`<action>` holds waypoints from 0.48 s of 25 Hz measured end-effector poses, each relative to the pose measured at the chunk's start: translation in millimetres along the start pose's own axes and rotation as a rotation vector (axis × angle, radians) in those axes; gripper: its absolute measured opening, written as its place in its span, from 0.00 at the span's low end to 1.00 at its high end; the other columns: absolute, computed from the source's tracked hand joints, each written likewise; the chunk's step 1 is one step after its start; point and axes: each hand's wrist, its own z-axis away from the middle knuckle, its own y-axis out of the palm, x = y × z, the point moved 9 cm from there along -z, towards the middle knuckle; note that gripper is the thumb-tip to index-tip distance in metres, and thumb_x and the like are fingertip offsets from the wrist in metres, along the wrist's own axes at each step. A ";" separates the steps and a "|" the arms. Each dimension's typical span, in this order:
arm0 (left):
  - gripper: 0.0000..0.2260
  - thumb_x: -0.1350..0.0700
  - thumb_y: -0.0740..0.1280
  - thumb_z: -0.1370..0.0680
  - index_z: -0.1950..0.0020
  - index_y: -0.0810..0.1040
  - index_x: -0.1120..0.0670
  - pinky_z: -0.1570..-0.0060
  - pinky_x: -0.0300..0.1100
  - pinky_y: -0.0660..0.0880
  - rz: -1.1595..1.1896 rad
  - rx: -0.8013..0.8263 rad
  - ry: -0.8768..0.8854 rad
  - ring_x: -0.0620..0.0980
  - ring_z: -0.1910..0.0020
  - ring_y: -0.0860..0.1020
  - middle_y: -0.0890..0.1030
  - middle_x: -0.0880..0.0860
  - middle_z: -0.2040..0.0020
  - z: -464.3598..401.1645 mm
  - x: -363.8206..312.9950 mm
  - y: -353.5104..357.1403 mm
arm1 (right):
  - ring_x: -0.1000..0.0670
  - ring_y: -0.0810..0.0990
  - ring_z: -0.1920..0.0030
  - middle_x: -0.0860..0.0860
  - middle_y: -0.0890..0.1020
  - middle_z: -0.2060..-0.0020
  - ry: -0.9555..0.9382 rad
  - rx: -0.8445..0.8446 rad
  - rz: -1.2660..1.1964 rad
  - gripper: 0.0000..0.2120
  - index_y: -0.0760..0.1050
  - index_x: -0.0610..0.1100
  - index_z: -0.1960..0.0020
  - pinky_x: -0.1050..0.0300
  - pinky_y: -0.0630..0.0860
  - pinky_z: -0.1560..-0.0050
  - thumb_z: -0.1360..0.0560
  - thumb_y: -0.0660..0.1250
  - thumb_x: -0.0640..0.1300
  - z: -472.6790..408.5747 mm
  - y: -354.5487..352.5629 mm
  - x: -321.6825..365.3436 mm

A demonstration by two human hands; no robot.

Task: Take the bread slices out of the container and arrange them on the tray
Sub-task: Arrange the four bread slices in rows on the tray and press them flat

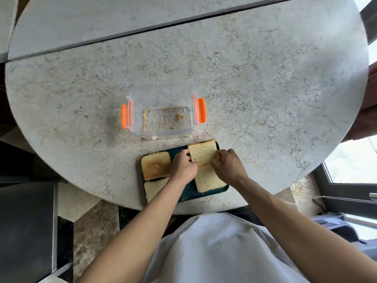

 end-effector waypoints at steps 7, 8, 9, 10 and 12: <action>0.27 0.61 0.66 0.24 0.25 0.67 0.54 0.52 0.43 0.74 0.035 0.006 -0.070 0.51 0.46 0.78 0.78 0.53 0.37 -1.2 5.2 3.7 | 0.43 0.80 0.48 0.43 0.74 0.39 0.011 -0.004 -0.070 0.21 0.73 0.41 0.31 0.55 0.75 0.47 0.22 0.62 0.47 4.6 -0.7 -5.4; 0.27 0.61 0.66 0.24 0.26 0.68 0.53 0.55 0.42 0.73 0.048 0.003 -0.079 0.49 0.48 0.78 0.78 0.53 0.39 -2.3 4.2 4.8 | 0.44 0.80 0.48 0.44 0.74 0.40 0.013 -0.010 -0.078 0.21 0.73 0.42 0.31 0.55 0.75 0.48 0.22 0.62 0.47 3.8 -2.1 -5.8; 0.27 0.62 0.66 0.25 0.26 0.68 0.53 0.58 0.41 0.72 0.059 -0.001 -0.084 0.48 0.50 0.78 0.79 0.51 0.41 -3.6 2.8 6.0 | 0.44 0.80 0.49 0.44 0.74 0.40 0.018 -0.018 -0.086 0.20 0.74 0.42 0.32 0.55 0.75 0.49 0.22 0.62 0.47 3.4 -3.6 -6.5; 0.27 0.62 0.66 0.25 0.26 0.68 0.53 0.62 0.39 0.71 0.064 -0.003 -0.086 0.46 0.52 0.77 0.79 0.51 0.42 -4.6 1.2 7.0 | 0.45 0.80 0.50 0.44 0.74 0.41 0.023 -0.027 -0.095 0.19 0.75 0.43 0.34 0.56 0.75 0.50 0.22 0.62 0.48 3.1 -4.9 -7.2; 0.27 0.62 0.67 0.25 0.26 0.68 0.53 0.64 0.37 0.69 0.062 -0.006 -0.088 0.45 0.54 0.77 0.78 0.53 0.39 -6.7 0.0 7.7 | 0.46 0.80 0.52 0.45 0.75 0.43 0.027 -0.040 -0.116 0.17 0.76 0.44 0.35 0.55 0.76 0.50 0.21 0.62 0.49 3.0 -5.7 -8.6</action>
